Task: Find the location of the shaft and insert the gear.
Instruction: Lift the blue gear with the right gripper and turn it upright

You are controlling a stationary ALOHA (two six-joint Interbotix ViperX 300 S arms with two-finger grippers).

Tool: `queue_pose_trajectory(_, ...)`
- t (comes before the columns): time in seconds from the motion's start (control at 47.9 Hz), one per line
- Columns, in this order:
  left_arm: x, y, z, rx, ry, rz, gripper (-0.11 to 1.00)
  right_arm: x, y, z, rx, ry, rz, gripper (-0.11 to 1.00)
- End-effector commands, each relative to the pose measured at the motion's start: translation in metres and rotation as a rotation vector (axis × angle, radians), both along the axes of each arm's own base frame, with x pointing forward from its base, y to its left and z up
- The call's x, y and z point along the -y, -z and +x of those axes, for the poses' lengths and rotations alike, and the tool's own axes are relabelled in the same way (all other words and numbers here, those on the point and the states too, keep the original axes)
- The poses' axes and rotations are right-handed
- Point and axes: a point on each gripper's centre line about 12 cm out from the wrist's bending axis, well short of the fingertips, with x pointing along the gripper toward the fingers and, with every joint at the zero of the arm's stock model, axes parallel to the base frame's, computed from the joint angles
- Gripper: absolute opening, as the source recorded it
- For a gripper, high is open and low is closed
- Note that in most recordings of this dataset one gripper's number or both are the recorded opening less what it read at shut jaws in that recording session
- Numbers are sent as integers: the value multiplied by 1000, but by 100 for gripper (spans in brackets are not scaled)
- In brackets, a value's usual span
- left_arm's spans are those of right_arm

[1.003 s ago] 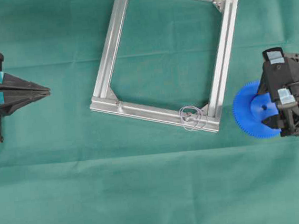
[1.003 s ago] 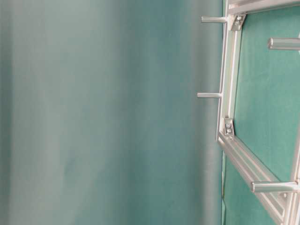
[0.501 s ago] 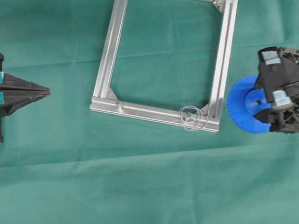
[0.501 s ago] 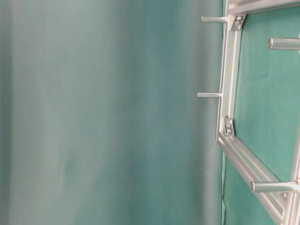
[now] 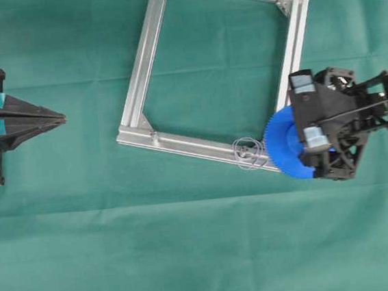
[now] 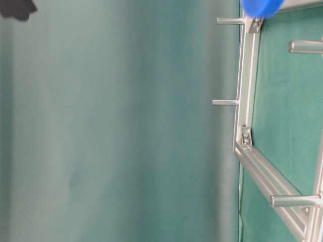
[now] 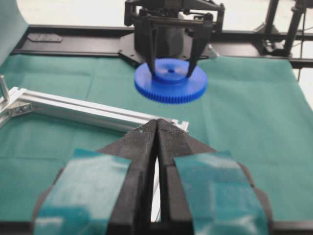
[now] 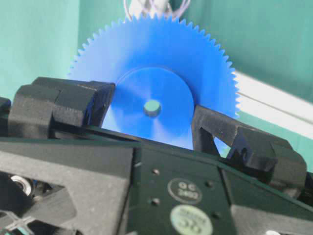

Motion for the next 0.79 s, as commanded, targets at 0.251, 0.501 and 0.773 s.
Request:
queue_pose_trajectory(0.251, -1, -8, 3, 8, -3, -5, 1, -3, -20, 45, 60, -4, -4, 70)
queue_pose_trajectory(0.501, -1, -8, 3, 2, -3, -5, 1, -4, -18, 59, 51, -7, -15, 70)
queue_pose_trajectory(0.773, -1, -6, 3, -14, -3, -6, 1, -4, -10, 62, 29, -6, -17, 70)
